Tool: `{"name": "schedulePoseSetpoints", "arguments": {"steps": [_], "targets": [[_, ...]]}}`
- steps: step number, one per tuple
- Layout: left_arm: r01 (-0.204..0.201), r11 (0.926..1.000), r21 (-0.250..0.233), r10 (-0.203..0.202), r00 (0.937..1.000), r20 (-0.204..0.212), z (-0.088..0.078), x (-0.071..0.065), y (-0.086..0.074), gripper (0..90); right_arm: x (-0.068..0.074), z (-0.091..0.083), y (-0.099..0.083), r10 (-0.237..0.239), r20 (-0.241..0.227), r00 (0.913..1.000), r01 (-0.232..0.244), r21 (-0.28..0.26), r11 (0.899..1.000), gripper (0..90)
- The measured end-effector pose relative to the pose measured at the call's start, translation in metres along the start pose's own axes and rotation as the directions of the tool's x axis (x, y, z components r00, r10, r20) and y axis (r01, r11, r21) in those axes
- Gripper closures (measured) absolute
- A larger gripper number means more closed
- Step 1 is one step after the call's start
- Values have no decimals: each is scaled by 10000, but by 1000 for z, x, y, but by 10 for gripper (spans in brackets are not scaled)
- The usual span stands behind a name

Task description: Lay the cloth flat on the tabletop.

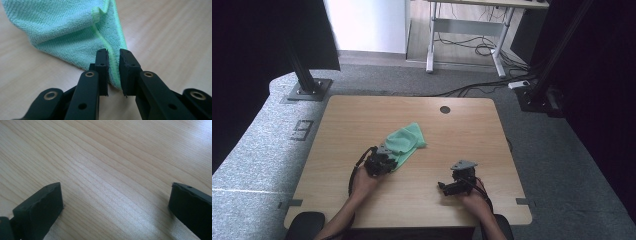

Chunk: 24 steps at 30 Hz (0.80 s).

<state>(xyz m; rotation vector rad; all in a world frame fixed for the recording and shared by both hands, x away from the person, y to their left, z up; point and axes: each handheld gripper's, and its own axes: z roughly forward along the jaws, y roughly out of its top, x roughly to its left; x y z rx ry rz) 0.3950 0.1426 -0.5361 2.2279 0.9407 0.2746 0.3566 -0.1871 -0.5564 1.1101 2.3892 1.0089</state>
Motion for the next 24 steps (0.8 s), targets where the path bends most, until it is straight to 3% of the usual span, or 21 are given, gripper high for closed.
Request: {"name": "schedulePoseSetpoints", "arguments": {"steps": [2, 6, 10, 13, 17, 24], "targets": [[-41, 10000, -10, 41, 9997, 227, -5, -9, -7, 771, 0, 0, 0, 0, 0, 10000, 0, -2, 10000, 0], [-21, 9999, -142, 28, 9988, 492, -8, -14, -13, 750, 0, 0, 0, 3, 0, 10000, -3, -1, 10000, 0], [1, 9996, -273, 20, 9971, 763, -13, -14, -7, 606, 0, 0, 0, 2, 2, 10000, -2, -1, 10000, 0], [35, 9984, -560, 23, 9947, 1032, -22, -15, 4, 540, 0, 0, 0, -1, -1, 10000, 1, -2, 10000, 0], [-207, 9971, -729, 274, 9953, 924, -29, -14, 26, 504, 0, 0, 0, -5, 3, 10000, 5, -4, 10000, 0], [-238, 9969, -751, 297, 9964, 793, -16, -3, 61, 481, 0, 0, 0, -8, 3, 10000, 8, -6, 10000, 0]]}}
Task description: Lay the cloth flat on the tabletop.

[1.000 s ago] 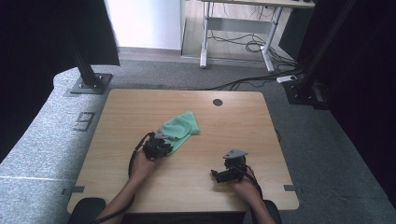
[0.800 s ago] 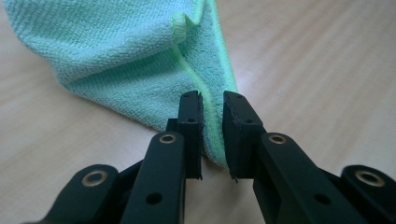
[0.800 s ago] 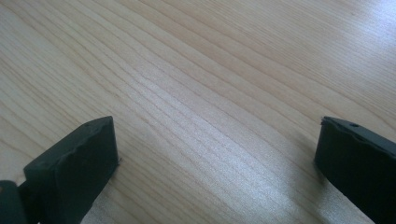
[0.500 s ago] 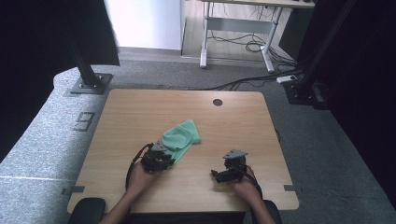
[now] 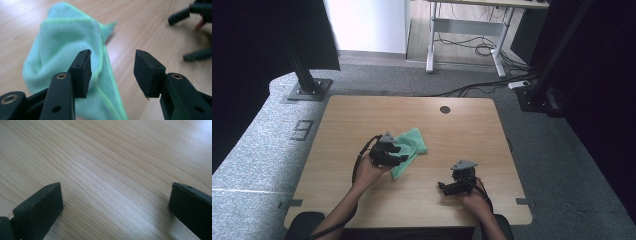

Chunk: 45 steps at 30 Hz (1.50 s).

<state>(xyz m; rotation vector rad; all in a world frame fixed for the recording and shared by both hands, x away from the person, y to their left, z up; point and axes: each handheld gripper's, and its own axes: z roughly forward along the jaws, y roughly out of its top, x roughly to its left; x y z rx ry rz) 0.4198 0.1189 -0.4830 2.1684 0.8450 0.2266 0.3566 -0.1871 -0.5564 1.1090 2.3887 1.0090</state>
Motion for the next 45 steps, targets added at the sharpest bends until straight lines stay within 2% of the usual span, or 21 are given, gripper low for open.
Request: {"name": "schedulePoseSetpoints", "arguments": {"steps": [5, 10, 17, 20, 22, 25, 29, 31, 34, 35, 36, 38, 45], "targets": [[-81, 10000, 44, 81, 10000, -6, 17, 4, 22, 484, 0, 0, 0, -16, 1, 10000, 16, -16, 10000, 0], [-248, 9989, 403, 249, 9997, -11, 39, 3, 32, 516, 0, 0, 0, -2, -2, 10000, 2, -7, 10000, 0], [-336, 9910, 1296, 426, 9968, -675, 71, 9, 22, 577, 0, 0, 0, 5, -1, 10000, -5, -2, 10000, 0], [-370, 9874, 1540, 523, 9940, -964, 78, 11, 15, 656, 0, 0, 0, 14, -2, 10000, -14, 0, 10000, 0], [-304, 9896, 1404, 448, 9939, -1010, 77, 12, 14, 738, 0, 0, 0, 17, -2, 10000, -17, 0, 10000, 0], [-323, 9921, 1211, 449, 9936, -1032, 72, 11, 16, 845, 0, 0, 0, 15, -3, 10000, -15, 2, 10000, 0], [-522, 9948, 875, 619, 9917, -1123, 57, 10, 25, 852, 0, 0, 0, 13, -2, 10000, -13, 2, 10000, 0], [-522, 9959, 733, 605, 9914, -1161, 52, 10, 27, 851, 0, 0, 0, 13, 1, 10000, -13, 1, 10000, 0], [-447, 9987, 230, 475, 9890, -1404, 28, 15, 37, 851, 0, 0, 0, 2, -2, 10000, -2, -4, 10000, 0], [-447, 9987, 230, 475, 9890, -1404, 28, 15, 37, 850, 0, 0, 0, -2, -1, 10000, 2, -6, 10000, 0], [-374, 9993, 15, 371, 9871, -1559, 14, 21, 39, 850, 0, 0, 0, 0, -2, 10000, 0, -5, 10000, 0], [-223, 9996, -188, 187, 9842, -1758, -2, 29, 39, 849, 0, 0, 0, -8, 0, 10000, 8, -8, 10000, 0], [460, 9965, -702, -607, 9729, -2231, -39, 54, 21, 843, 0, 0, 0, -4, 2, 10000, 4, -7, 10000, 0]]}}
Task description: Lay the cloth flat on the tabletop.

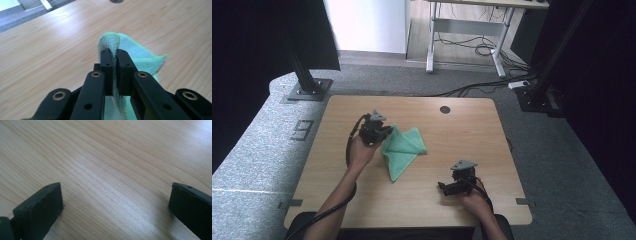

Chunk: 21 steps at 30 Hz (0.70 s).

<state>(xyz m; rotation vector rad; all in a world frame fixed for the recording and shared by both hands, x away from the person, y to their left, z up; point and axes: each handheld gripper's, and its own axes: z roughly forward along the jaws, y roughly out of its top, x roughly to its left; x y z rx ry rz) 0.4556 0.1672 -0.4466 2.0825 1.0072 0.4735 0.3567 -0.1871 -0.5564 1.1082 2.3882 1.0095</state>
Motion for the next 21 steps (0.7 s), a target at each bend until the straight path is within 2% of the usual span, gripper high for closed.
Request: {"name": "schedulePoseSetpoints", "arguments": {"steps": [4, 5, 8, 14, 21], "targets": [[218, 9998, 2, -218, 9996, -186, -7, 11, -10, 835, 0, 0, 0, 3, -1, 10000, -3, 1, 10000, 0], [394, 9992, 40, -393, 9988, -280, -11, 18, -18, 832, 0, 0, 0, -7, 2, 10000, 7, -7, 10000, 0], [677, 9976, 124, -671, 9969, -421, -13, 27, -32, 827, 0, 0, 0, 8, -4, 10000, -8, 0, 10000, 0], [1278, 9911, 366, -1252, 9899, -659, -10, 43, -60, 823, 0, 0, 0, 17, -3, 10000, -17, 7, 10000, 0], [1653, 9835, 738, -1582, 9830, -937, -6, 54, -90, 818, 0, 0, 0, 18, -4, 10000, -18, 5, 10000, 0]]}}
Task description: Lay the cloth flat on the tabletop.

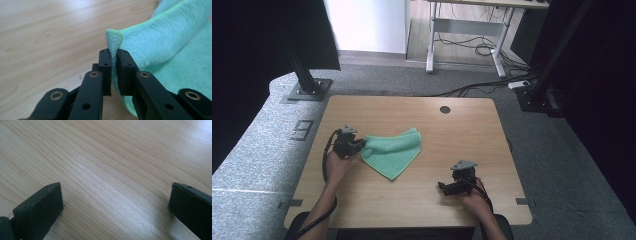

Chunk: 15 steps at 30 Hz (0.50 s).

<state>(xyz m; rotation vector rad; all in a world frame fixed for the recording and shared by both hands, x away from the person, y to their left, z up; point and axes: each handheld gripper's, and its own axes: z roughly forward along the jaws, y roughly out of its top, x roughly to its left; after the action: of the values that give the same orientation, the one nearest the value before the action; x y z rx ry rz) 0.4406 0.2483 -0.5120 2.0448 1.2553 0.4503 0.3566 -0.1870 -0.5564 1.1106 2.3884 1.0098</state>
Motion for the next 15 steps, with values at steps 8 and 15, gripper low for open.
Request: {"name": "schedulePoseSetpoints", "arguments": {"steps": [8, 15], "targets": [[158, 9981, 599, -135, 9991, -394, 9, 11, -20, 769, 0, 0, 0, -2, 1, 10000, 2, -1, 10000, 0], [-177, 9998, 129, 185, 9973, -709, 3, 4, -4, 397, 0, 0, 0, 2, -2, 10000, -2, 2, 10000, 0]]}}
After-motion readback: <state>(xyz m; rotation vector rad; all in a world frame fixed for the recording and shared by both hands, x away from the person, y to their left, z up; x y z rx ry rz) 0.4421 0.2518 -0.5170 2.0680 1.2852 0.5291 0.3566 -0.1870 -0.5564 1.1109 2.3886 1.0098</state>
